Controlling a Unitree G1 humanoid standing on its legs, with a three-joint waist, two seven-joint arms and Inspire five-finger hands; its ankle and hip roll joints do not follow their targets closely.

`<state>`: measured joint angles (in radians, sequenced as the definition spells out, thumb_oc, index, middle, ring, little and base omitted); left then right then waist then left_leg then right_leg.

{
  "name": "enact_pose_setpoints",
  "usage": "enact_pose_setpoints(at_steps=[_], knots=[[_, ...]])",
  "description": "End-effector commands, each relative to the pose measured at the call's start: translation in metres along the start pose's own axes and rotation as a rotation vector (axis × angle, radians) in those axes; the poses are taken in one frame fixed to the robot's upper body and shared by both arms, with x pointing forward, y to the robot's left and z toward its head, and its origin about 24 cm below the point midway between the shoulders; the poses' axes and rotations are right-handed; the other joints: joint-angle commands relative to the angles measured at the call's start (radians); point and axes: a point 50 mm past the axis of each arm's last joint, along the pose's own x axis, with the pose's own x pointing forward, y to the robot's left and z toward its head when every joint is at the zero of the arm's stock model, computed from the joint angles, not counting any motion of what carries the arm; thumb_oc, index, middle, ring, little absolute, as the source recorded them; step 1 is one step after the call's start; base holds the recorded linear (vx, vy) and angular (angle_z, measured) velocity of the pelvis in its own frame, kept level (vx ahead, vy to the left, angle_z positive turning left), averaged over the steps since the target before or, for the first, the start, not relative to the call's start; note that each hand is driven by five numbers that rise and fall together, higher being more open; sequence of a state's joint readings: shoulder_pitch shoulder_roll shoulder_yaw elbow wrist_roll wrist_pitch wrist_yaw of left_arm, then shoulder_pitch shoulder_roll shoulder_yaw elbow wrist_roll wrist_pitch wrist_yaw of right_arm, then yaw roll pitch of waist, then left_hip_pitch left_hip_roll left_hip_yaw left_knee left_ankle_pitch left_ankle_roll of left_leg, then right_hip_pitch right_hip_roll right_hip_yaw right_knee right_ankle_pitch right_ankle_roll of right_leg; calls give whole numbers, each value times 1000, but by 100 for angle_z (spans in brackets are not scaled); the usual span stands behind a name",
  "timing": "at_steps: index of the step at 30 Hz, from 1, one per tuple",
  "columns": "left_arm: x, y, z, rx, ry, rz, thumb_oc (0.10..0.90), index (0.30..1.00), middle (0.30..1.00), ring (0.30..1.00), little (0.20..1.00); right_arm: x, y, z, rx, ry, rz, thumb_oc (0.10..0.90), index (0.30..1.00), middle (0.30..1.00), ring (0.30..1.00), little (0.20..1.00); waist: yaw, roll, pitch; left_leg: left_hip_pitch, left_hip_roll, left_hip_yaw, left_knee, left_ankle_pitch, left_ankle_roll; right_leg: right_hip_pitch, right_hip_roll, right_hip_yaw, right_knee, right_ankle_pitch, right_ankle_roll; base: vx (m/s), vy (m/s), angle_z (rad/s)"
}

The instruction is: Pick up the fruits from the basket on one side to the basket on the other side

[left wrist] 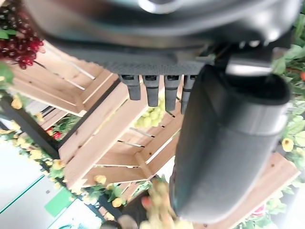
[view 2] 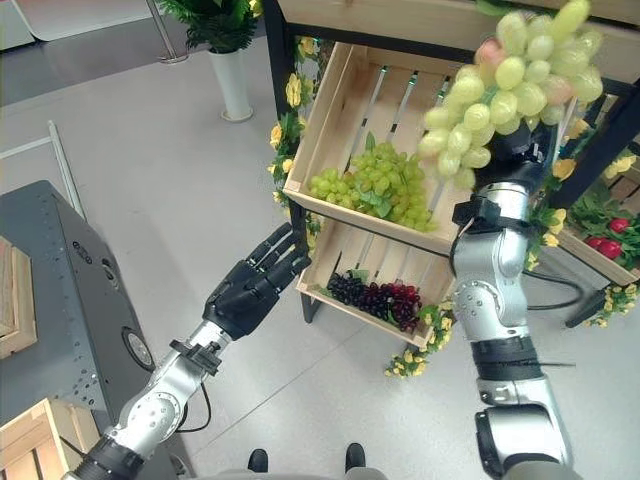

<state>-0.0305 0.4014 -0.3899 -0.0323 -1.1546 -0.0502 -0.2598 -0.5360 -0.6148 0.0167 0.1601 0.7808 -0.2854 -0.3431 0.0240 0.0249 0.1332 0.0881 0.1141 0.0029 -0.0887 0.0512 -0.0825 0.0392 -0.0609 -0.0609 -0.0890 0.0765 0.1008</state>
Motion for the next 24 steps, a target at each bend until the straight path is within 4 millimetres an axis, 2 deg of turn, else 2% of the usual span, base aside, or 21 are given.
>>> enact_pose_setpoints(at_steps=[1,5,6,7,15,20,24], knots=[[13,-20,16,15,-58,-157,800,900,900,900,900,38,4,53,-361,-294,-2,400,300,300,300,300,15,-69,-123,-40,-47,-5,1,-33,72,20,-38,-12,2,-5,-18,0,0,0],[13,-20,14,12,-53,-167,800,900,900,900,900,49,-6,55,-663,-339,-9,400,300,300,300,300,27,-74,-120,-39,-49,-17,1,-37,72,24,-41,-24,2,-10,-13,5,8,5],[14,-20,13,12,-50,-171,800,900,900,900,900,52,-6,56,-787,-363,9,400,300,300,300,300,31,-75,-117,-40,-49,-22,1,-37,72,26,-42,-29,2,-10,-12,24,8,9],[13,-20,12,11,-47,-174,800,900,900,900,900,55,-5,57,-826,-357,25,400,300,300,300,300,34,-76,-116,-41,-50,-25,1,-35,72,25,-43,-32,2,-10,-11,3,9,9],[14,-19,11,12,-42,-189,800,900,900,900,900,57,-2,46,-919,-305,60,400,300,300,300,300,44,-80,-111,-45,-53,-33,1,-33,73,27,-50,-47,2,-10,-5,1,6,5],[16,-21,11,7,-36,-203,800,900,900,900,900,59,-12,38,-920,-235,-9,400,300,300,300,300,48,-81,-109,-43,-56,-35,1,-35,75,27,-51,-50,2,-7,-5,1,5,4],[18,-20,11,10,-30,-203,800,900,900,900,900,61,-28,21,-930,-66,-71,400,300,300,300,300,55,-79,-103,-42,-58,-38,1,-34,74,30,-54,-56,2,-5,-5,0,0,0]])
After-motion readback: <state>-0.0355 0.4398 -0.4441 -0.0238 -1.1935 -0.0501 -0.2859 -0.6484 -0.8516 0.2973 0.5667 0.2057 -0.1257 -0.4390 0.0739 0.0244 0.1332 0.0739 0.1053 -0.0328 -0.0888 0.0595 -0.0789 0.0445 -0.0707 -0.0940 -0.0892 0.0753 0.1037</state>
